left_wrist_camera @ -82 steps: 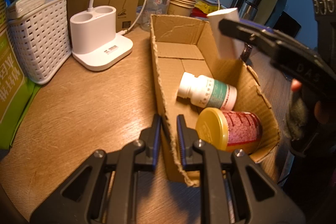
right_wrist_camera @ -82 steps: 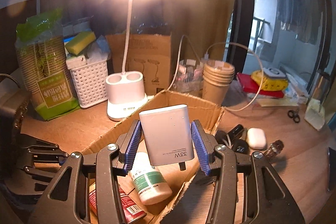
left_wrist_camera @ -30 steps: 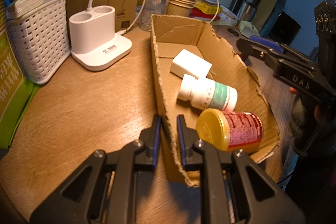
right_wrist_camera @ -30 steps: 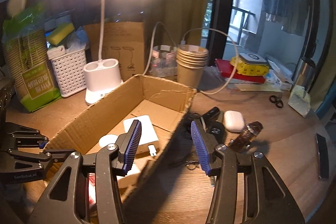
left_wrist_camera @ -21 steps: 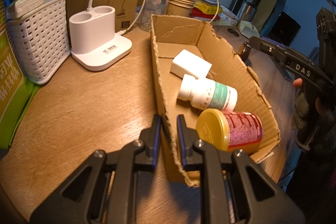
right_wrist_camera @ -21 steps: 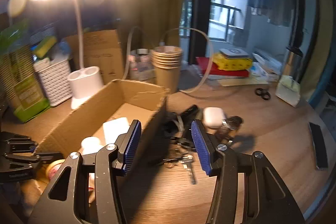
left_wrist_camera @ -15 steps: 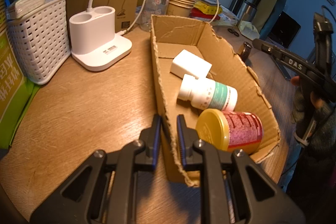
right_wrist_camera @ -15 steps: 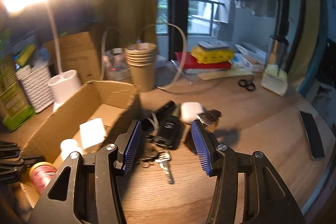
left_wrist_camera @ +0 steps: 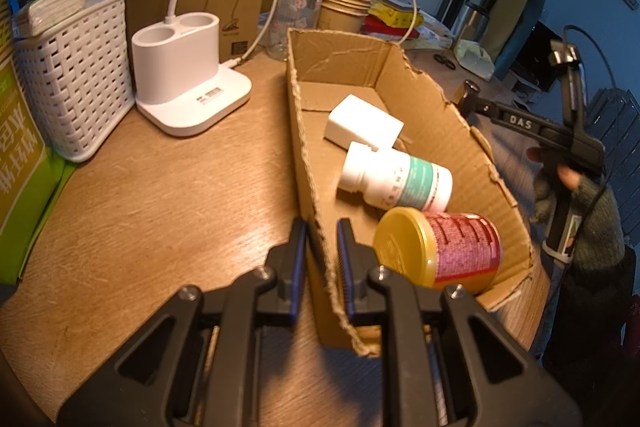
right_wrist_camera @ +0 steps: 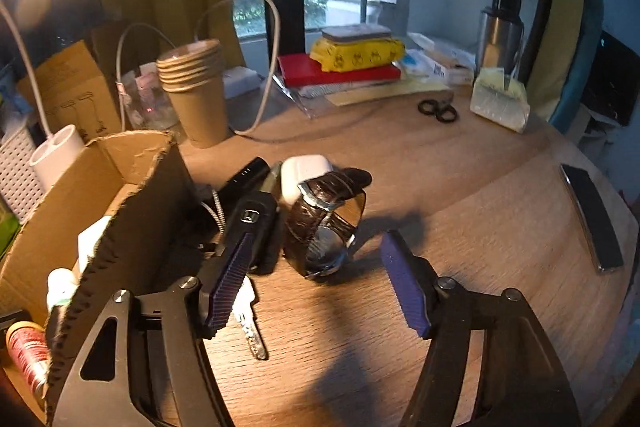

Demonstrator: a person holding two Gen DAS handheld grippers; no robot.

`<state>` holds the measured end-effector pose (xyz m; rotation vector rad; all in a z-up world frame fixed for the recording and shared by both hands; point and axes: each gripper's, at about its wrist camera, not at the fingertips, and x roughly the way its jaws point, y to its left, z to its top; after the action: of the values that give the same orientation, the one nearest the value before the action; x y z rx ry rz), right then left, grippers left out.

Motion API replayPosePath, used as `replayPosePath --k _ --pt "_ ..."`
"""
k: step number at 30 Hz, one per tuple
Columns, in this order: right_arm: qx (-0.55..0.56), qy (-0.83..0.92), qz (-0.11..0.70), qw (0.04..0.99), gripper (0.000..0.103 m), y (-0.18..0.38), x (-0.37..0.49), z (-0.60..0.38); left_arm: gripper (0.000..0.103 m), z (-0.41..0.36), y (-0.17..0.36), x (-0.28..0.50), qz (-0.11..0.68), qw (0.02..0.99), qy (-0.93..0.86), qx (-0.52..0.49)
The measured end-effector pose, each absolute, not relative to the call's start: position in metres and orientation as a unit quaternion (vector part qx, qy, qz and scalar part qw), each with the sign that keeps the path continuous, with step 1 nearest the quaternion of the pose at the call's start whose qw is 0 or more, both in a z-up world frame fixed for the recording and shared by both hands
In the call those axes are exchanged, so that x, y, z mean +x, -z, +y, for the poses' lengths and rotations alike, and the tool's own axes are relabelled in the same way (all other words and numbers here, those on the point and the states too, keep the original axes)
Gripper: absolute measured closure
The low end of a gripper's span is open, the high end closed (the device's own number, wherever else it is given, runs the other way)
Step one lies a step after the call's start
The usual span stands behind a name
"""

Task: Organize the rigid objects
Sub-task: 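Move the open right tool back to the brown leather watch, then close the right tool on the brown leather watch strap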

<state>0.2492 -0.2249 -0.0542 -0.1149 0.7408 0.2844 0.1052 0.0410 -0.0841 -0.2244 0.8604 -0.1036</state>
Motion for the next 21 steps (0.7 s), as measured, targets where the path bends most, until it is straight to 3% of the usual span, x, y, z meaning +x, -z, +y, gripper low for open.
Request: replayPosePath --k 21 --pt "-0.125 -0.116 0.408 0.897 0.032 0.088 0.282 -0.206 0.086 0.041 0.084 0.105 0.416 0.902 0.05 -0.108"
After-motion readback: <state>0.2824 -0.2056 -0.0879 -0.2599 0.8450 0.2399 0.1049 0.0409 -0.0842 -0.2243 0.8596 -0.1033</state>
